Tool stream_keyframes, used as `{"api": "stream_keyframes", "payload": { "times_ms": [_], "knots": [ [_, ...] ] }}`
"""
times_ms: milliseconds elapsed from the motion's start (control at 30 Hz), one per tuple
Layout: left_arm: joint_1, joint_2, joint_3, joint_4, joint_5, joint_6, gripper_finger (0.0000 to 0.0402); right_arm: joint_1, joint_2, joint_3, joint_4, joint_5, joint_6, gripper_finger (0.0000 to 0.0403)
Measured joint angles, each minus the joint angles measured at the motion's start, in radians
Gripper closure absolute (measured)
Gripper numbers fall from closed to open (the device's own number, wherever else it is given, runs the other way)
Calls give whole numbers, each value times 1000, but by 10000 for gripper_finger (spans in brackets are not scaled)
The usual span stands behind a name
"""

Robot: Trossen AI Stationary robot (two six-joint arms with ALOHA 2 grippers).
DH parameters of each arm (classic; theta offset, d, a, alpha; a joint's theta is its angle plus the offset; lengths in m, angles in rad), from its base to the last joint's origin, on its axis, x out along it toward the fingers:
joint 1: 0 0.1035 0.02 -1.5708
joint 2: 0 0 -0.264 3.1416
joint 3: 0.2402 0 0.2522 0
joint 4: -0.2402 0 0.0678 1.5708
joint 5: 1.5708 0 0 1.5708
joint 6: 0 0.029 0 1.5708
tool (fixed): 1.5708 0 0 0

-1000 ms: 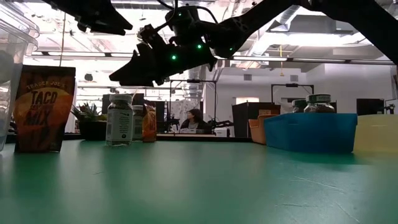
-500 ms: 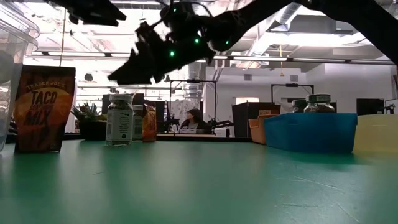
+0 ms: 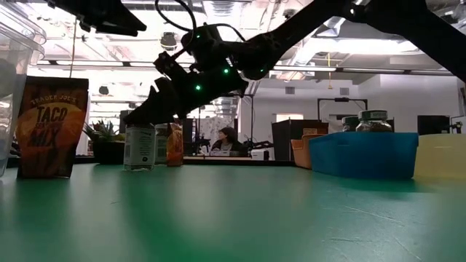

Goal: Sort spices by type
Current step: Put the left white seasoning bottle into the yellow bin

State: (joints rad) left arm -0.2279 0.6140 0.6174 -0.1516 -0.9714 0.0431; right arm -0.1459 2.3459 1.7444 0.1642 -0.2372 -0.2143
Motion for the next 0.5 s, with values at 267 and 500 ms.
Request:
{"api": "stream_keyframes", "payload": {
  "times_ms": [267,500],
  "knots": [
    [0,0,0,0,-2,13,139,-1,13,1,4,1,6,93],
    [0,0,0,1,-2,5,139,-9,5,3,5,0,8,152]
  ]
}}
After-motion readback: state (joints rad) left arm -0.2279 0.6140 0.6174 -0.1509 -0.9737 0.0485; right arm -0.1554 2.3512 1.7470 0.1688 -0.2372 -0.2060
